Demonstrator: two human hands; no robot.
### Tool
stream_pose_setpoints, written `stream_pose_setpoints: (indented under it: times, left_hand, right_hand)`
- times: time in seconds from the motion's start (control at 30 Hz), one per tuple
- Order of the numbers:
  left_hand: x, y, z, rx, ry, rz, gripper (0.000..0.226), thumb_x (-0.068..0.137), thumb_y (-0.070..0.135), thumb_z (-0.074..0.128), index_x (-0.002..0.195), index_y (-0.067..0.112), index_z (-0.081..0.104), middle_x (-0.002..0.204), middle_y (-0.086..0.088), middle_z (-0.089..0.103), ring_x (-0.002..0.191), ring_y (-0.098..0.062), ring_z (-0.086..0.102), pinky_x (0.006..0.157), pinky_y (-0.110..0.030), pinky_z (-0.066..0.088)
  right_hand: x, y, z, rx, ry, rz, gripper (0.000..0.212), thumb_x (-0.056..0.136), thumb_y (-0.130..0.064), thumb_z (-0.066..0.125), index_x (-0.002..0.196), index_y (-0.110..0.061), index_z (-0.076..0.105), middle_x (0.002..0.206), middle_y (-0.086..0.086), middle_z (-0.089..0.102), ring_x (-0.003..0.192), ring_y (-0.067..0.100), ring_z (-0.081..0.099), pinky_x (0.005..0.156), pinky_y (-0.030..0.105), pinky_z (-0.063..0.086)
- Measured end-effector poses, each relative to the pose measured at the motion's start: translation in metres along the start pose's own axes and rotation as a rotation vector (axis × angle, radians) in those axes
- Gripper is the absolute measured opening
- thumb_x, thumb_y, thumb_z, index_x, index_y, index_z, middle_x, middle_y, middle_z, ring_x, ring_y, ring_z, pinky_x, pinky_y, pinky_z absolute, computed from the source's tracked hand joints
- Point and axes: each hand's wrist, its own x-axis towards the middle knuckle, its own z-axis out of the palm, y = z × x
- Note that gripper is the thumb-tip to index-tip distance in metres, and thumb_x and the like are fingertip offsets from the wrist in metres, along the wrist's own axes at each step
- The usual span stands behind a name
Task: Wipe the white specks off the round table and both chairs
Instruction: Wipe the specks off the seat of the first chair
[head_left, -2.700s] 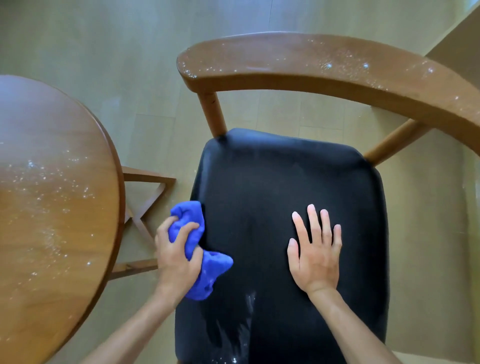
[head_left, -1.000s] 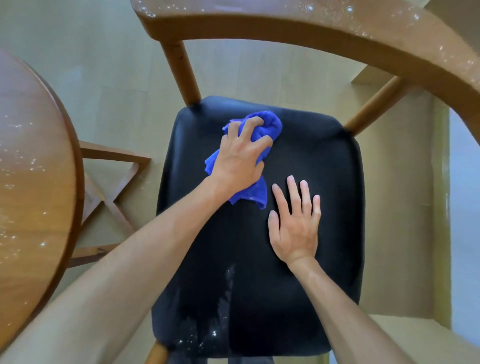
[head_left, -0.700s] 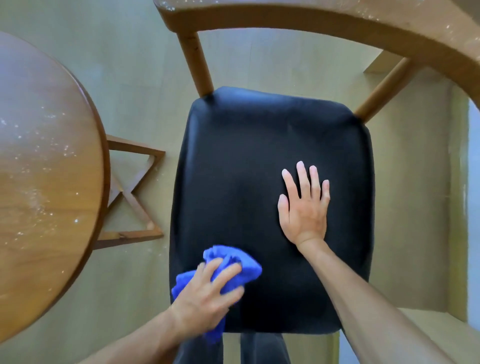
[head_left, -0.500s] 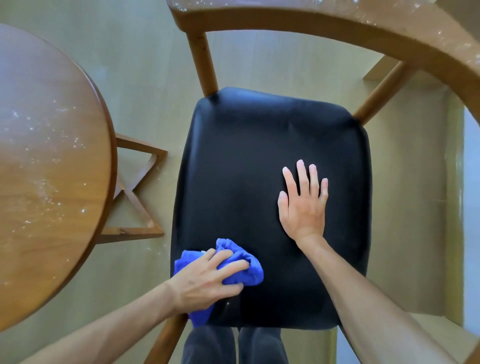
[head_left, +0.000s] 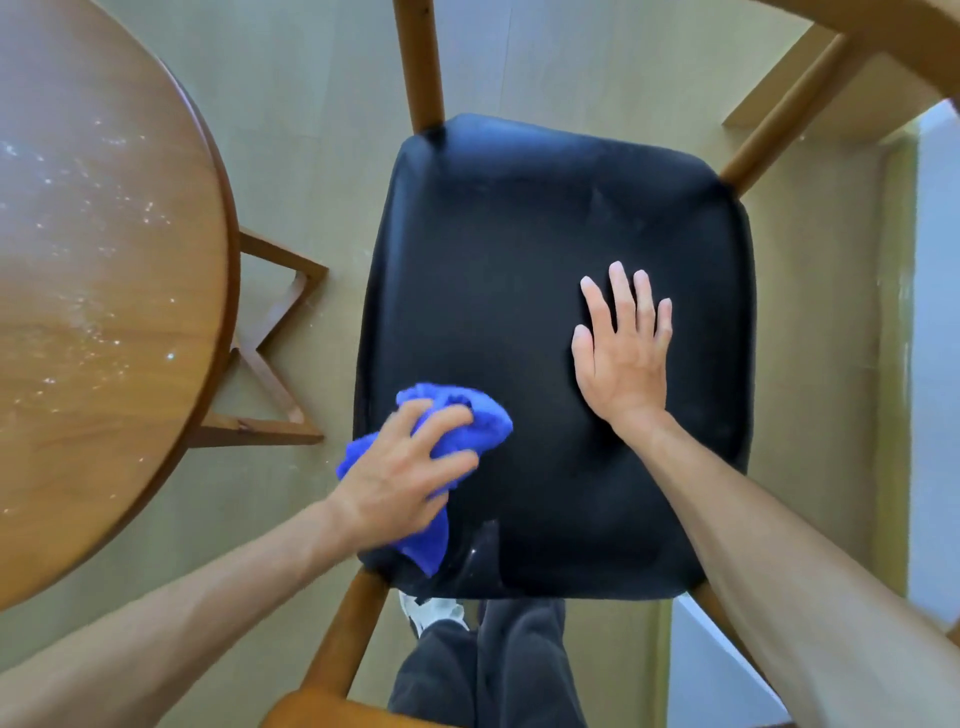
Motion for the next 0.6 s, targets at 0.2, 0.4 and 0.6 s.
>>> stream_pose_setpoints:
  times: [0.2, 0.4, 0.6]
  left_hand:
    - [-0.024, 0.029, 0.004, 0.034, -0.383, 0.557, 0.022, 0.070, 0.020, 0.067, 0.087, 0.033, 0.058, 0.128, -0.002, 0.043, 0.092, -0.027, 0.050, 0.072, -0.034, 0.043]
    - [0.036, 0.046, 0.010, 0.124, -0.412, 0.605, 0.026, 0.072, 0.021, 0.071, 0.091, 0.036, 0.061, 0.135, 0.001, 0.046, 0.104, -0.030, 0.051, 0.074, -0.037, 0.041]
    - [0.014, 0.033, -0.028, -0.179, -0.265, 0.229, 0.032, 0.086, 0.038, 0.055, 0.114, 0.027, 0.065, 0.147, -0.011, 0.036, 0.136, -0.036, 0.031, 0.109, -0.052, 0.028]
  right_hand:
    - [0.000, -0.002, -0.006, -0.048, -0.083, -0.003, 0.056, 0.096, -0.033, 0.027, 0.148, -0.016, 0.036, 0.158, 0.013, 0.027, 0.145, 0.038, 0.022, 0.115, 0.060, 0.018]
    - [-0.006, -0.024, -0.043, 0.124, -0.195, -0.084, 0.056, 0.095, -0.036, 0.036, 0.144, -0.012, 0.043, 0.158, 0.012, 0.027, 0.145, 0.035, 0.022, 0.116, 0.055, 0.022]
    - [-0.076, -0.031, -0.088, 0.310, -0.331, -0.578, 0.050, 0.098, -0.036, 0.040, 0.141, -0.012, 0.049, 0.152, 0.005, 0.040, 0.142, 0.024, 0.034, 0.114, 0.040, 0.029]
